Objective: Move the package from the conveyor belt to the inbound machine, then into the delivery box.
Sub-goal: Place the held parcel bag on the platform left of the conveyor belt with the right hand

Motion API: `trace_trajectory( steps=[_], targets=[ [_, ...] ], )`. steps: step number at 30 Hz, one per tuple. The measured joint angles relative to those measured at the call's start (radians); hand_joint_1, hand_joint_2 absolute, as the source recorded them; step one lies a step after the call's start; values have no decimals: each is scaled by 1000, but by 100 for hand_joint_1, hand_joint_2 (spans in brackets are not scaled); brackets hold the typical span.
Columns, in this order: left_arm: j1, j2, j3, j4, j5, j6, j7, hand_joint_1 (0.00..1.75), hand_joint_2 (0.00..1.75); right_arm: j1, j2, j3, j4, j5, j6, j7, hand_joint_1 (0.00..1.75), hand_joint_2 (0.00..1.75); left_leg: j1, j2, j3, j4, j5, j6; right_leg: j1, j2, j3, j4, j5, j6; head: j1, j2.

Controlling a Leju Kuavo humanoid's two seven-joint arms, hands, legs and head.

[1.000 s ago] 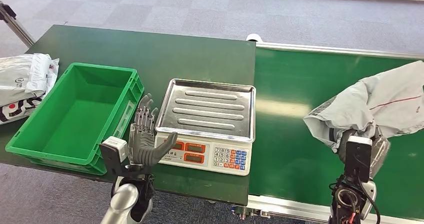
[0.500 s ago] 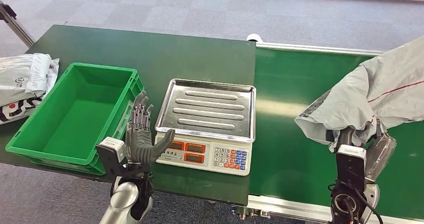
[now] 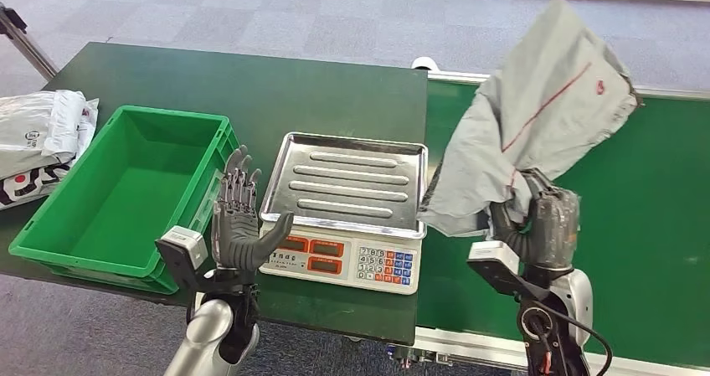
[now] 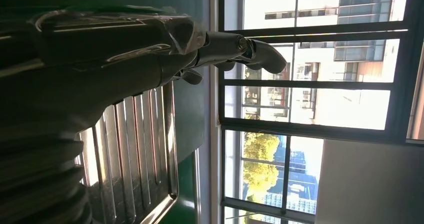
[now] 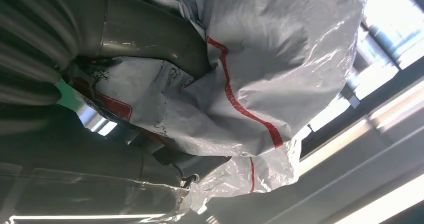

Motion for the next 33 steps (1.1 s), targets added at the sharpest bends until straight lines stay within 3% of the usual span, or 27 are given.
trace_trajectory(
  steps=[7,15,23,28,29,30,32,33],
  targets=[
    [-48,7,-31,43,42,-18,-7,0,175,-198,-37,289,298,104,101,19,175,175,0,-1,0,0,0,0,0,0,0,0,0,0,0,0],
    [-73,12,-53,74,58,-19,-6,0,175,-370,7,533,591,147,161,77,175,175,0,-1,-1,0,0,0,0,0,-1,1,0,0,0,0],
    [-67,12,-54,77,64,-17,6,0,175,-470,71,589,770,38,147,181,175,175,0,-1,-1,0,0,0,0,0,-1,1,0,0,0,0],
    [-55,11,-54,77,62,-12,7,0,175,-485,88,566,801,-19,51,220,175,175,0,-1,-1,0,0,0,0,0,-1,1,0,0,0,0],
    [-53,11,-54,77,61,-11,7,0,175,-487,89,560,803,-23,31,226,166,175,0,-1,-1,0,0,0,0,0,-1,1,0,0,0,0],
    [-51,11,-54,77,60,-10,7,0,175,-489,90,555,805,-27,19,230,143,175,0,-1,-1,0,0,0,0,0,-1,1,0,0,0,0],
    [-48,10,-54,77,56,-9,8,0,175,-490,90,546,807,-38,1,232,56,175,0,-1,-1,0,0,0,0,0,-1,1,0,0,0,0],
    [-48,8,-54,77,55,-9,9,0,175,-490,90,539,808,-49,-13,230,21,175,0,-1,-1,0,0,0,0,0,-1,1,0,0,0,0]
  ],
)
